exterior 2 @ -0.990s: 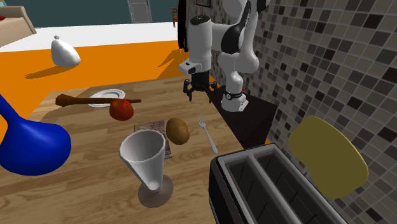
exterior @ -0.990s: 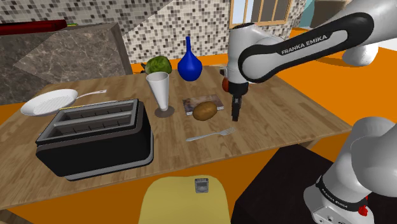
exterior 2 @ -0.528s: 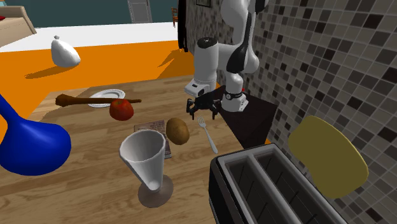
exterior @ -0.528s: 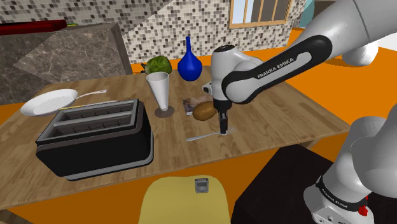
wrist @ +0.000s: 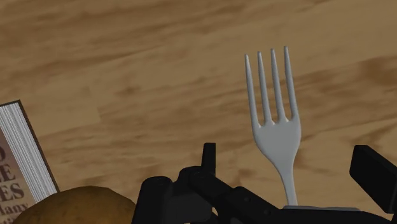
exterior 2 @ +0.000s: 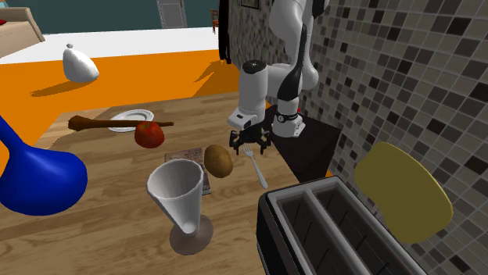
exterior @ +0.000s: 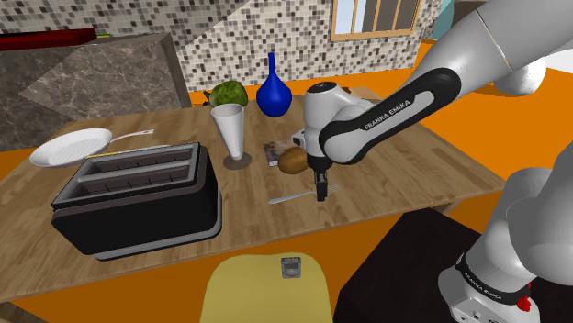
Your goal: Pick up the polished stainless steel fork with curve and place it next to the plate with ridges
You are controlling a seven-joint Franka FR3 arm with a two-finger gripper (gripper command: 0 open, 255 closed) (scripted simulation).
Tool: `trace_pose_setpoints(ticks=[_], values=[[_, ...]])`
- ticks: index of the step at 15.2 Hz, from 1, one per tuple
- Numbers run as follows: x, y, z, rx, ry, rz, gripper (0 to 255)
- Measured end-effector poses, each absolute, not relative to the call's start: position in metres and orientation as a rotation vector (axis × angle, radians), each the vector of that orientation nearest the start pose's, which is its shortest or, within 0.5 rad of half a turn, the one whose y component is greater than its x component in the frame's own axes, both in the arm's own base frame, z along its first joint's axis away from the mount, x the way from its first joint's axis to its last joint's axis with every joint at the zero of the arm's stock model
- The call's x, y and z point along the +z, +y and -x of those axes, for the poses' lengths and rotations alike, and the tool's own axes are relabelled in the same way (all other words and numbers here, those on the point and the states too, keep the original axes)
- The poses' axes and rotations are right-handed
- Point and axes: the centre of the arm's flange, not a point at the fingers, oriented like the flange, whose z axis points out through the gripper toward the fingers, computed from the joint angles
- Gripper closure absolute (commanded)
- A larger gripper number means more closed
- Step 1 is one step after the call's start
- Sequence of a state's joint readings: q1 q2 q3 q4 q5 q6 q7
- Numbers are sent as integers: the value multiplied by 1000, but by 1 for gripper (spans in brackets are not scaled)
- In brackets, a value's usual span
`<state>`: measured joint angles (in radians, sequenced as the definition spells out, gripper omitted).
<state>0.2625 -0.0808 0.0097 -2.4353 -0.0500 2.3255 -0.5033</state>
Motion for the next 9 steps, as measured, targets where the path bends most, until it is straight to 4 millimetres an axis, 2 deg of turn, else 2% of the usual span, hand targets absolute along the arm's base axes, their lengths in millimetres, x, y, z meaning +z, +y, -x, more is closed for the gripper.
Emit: trace_pose_setpoints(ticks=[5,6,9], values=[[331,126,-455,52,-1251,2917,0],[331,126,-455,52,-1251,2917,255],[333,129,-453,51,-1260,2912,255]])
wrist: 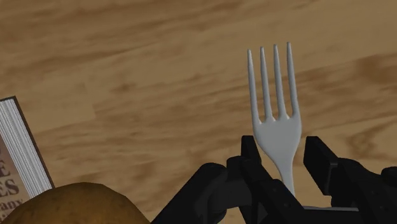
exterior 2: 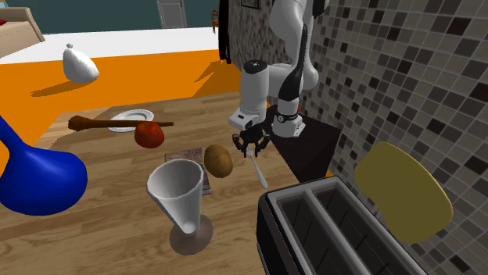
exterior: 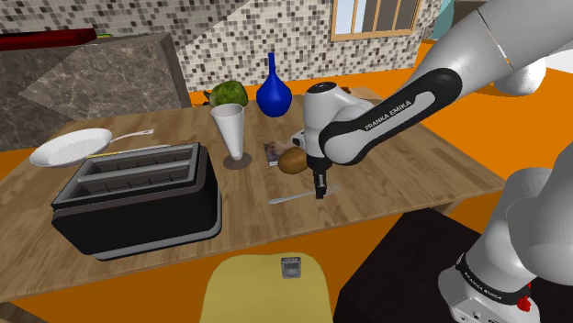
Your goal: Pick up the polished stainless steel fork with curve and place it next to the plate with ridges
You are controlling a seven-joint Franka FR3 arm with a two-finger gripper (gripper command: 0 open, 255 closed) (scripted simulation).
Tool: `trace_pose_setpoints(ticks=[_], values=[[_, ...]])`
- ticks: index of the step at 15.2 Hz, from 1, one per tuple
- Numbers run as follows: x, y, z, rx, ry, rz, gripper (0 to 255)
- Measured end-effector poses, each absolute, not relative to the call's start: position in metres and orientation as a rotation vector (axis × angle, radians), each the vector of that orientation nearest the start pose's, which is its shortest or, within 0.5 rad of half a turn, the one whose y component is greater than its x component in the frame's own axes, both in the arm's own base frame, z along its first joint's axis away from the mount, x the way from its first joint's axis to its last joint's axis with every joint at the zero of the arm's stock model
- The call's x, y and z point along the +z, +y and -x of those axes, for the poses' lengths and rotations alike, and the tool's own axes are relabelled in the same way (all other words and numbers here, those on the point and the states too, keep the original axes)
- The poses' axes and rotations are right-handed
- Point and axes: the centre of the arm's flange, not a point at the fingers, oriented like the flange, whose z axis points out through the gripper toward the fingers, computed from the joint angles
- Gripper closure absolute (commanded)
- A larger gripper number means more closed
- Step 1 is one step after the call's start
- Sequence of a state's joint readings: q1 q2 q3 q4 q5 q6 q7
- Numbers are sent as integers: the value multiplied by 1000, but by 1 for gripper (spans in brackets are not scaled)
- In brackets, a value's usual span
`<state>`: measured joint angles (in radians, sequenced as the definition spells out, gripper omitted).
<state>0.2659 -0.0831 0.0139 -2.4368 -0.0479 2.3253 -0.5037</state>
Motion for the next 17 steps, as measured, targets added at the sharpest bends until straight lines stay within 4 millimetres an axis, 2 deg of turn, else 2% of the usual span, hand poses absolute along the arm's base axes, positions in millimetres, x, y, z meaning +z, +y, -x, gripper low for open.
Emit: trace_pose_setpoints(ticks=[8,17], values=[[335,127,-454,46,-1255,2916,255],[378,126,-455,51,-1251,2917,255]])
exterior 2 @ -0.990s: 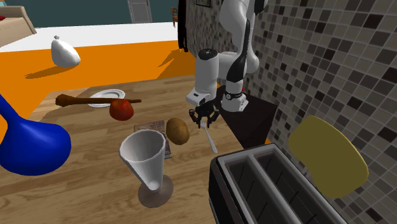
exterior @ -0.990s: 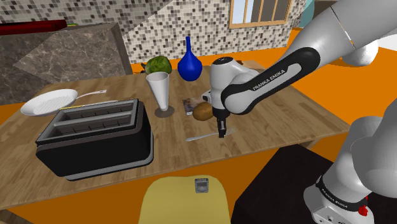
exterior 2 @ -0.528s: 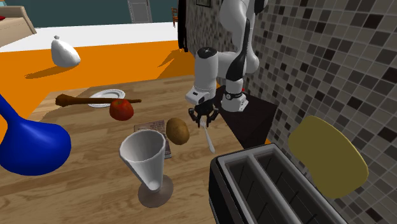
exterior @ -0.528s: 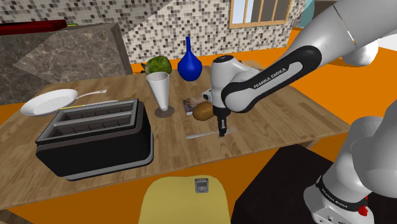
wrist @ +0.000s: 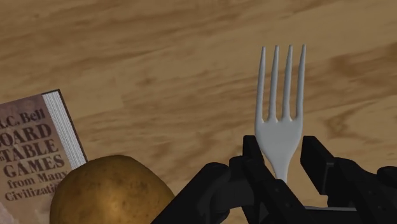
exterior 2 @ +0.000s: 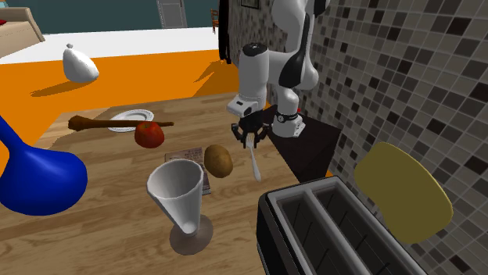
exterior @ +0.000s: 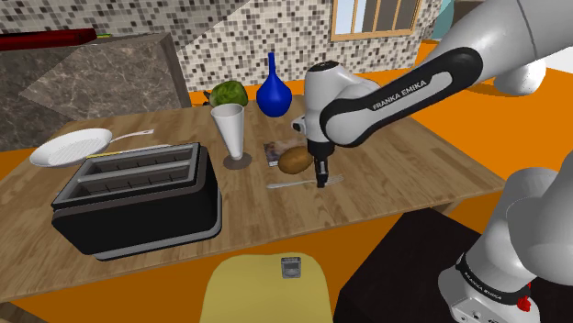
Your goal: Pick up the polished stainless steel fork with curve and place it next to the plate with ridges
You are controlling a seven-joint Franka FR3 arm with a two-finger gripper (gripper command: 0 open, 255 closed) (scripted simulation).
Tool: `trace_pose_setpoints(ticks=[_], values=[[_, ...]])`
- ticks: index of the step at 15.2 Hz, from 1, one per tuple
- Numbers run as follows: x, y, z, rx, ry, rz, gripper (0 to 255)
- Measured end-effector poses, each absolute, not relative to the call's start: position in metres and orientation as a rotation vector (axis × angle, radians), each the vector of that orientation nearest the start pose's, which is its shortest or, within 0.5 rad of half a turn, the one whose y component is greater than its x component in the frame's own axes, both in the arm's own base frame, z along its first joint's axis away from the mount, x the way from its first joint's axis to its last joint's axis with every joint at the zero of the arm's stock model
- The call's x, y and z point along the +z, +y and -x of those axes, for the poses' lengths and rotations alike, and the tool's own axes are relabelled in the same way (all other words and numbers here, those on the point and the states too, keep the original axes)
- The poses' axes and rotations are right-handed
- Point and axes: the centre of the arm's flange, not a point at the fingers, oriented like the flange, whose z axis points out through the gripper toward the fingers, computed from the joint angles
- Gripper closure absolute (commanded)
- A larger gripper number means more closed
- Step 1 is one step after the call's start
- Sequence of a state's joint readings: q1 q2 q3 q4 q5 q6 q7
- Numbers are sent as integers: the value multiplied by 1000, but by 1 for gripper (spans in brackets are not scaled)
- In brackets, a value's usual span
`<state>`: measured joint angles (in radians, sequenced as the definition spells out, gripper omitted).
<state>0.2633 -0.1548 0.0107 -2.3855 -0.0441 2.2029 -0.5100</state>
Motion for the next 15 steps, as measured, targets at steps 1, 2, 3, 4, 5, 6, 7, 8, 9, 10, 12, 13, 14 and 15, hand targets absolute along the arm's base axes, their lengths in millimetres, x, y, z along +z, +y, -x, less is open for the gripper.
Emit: trace_pose_setpoints(ticks=[1,2,3,4,5,6,7,8,9,10,12,13,14,15], values=[[384,126,-454,51,-1251,2917,255],[389,126,-455,51,-1251,2917,255],[393,126,-455,51,-1251,2917,255],[399,126,-455,51,-1251,2918,255],[404,126,-454,51,-1251,2918,255],[410,125,-455,51,-1251,2917,255],[416,125,-455,50,-1251,2917,255],[419,125,-454,50,-1251,2917,255],[420,119,-455,51,-1251,2918,255],[421,109,-457,51,-1250,2918,255],[421,86,-455,51,-1250,2918,255],[420,71,-456,51,-1249,2918,255],[420,58,-456,52,-1249,2918,255],[421,48,-456,52,-1249,2918,255]])
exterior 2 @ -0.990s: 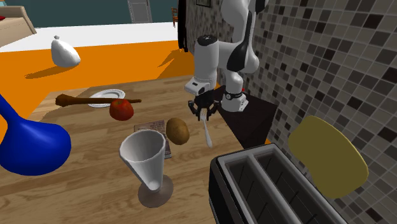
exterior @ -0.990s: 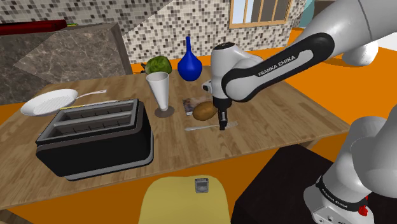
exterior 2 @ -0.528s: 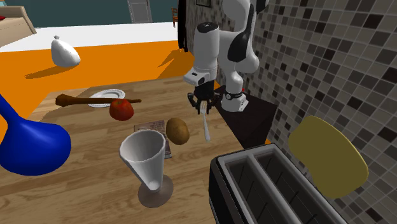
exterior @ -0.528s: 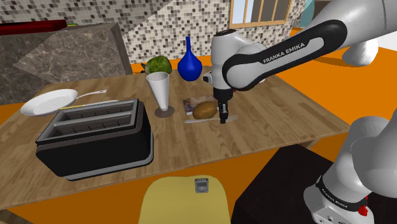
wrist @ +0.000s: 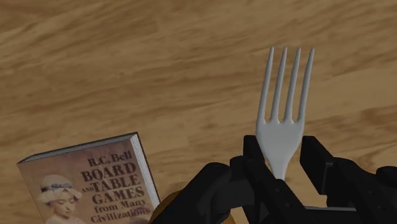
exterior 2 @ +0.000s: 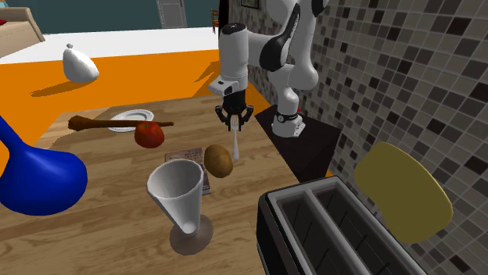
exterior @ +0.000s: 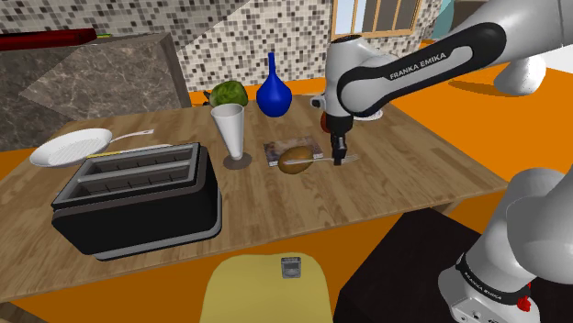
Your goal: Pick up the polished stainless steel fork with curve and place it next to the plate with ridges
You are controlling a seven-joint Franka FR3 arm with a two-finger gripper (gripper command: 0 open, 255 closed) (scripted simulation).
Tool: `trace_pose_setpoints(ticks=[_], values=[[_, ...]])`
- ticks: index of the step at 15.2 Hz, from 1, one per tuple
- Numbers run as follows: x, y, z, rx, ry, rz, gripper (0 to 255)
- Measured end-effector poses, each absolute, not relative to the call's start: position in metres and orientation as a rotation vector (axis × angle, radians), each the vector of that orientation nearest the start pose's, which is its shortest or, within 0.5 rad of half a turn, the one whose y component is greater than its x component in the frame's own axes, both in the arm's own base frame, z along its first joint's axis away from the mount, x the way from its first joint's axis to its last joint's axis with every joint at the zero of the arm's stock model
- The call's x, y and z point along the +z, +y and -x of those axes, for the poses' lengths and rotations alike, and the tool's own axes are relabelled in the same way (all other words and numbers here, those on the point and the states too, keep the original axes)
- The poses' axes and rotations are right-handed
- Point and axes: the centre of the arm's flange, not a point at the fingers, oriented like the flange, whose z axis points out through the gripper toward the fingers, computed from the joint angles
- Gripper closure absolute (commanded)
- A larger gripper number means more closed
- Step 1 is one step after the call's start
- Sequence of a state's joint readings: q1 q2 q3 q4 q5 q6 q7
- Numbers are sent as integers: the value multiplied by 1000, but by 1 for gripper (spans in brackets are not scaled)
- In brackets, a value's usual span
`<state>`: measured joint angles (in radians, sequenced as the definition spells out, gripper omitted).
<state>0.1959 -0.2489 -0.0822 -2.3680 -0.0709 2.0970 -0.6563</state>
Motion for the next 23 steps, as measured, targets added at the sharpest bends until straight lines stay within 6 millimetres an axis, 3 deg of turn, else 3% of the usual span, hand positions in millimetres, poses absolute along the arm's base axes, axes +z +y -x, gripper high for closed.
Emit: trace_pose_setpoints(ticks=[23], values=[[420,-259,-460,51,-1247,2919,255]])
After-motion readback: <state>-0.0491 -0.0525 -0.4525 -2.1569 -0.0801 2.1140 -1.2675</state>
